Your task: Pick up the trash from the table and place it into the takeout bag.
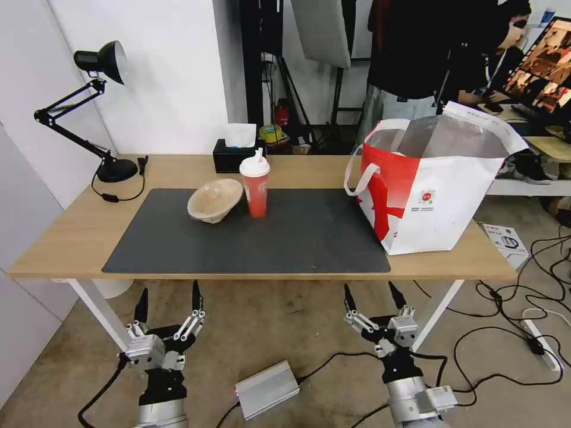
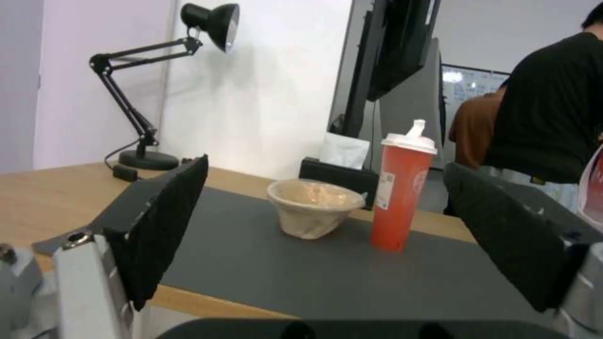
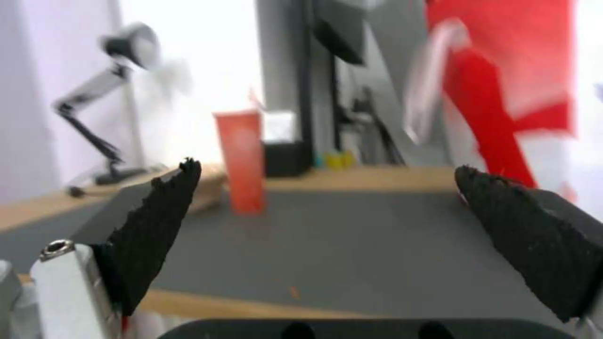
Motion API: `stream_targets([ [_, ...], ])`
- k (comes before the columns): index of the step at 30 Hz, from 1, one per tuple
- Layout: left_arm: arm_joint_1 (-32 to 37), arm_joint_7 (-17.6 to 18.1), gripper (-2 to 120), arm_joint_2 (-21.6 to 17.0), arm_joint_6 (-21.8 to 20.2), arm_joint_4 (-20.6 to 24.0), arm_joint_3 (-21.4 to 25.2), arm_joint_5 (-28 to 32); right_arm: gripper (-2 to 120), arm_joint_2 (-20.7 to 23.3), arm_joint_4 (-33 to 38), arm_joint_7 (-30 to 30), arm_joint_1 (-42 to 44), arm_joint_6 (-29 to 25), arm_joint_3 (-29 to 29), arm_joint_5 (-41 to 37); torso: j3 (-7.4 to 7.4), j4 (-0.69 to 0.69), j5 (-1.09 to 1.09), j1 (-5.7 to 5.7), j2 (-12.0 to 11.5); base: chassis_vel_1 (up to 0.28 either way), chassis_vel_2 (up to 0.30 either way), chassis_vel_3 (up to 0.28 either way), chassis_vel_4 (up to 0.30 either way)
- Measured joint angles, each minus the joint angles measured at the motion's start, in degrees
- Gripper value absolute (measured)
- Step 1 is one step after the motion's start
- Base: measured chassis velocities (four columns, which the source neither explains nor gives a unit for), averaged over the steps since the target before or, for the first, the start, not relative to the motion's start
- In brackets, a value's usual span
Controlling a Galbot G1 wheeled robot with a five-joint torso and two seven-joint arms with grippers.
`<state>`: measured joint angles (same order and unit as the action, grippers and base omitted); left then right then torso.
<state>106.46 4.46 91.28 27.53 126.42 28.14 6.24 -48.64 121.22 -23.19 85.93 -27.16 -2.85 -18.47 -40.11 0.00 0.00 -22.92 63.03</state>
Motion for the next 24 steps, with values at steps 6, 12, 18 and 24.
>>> stream_targets([
  [6,0.0,0.0,100,0.0,0.0,0.3,0.3,0.1,100,3.0,1.4,6.2,-3.9,-0.3,-0.6,-5.7,0.0,0.01,0.0,0.0,0.0,0.0,0.0,0.0,0.0],
  [12,0.2,0.0,100,0.0,0.1,0.7,0.5,0.3,100,5.8,2.6,14.7,-6.8,0.0,-0.8,-14.7,0.0,0.0,0.0,0.0,0.0,0.0,0.0,0.0,0.0],
  [18,0.3,0.0,100,0.0,0.1,1.0,0.8,0.5,100,7.5,1.9,22.2,-10.0,2.2,-0.2,-19.7,0.0,0.0,0.0,0.0,0.0,0.0,0.0,0.0,0.0],
  [24,0.4,0.0,100,0.0,0.1,1.3,0.8,0.5,100,7.5,0.7,24.0,-15.0,5.6,3.1,-21.3,0.0,0.0,0.0,0.0,0.0,0.0,0.0,0.0,0.0],
])
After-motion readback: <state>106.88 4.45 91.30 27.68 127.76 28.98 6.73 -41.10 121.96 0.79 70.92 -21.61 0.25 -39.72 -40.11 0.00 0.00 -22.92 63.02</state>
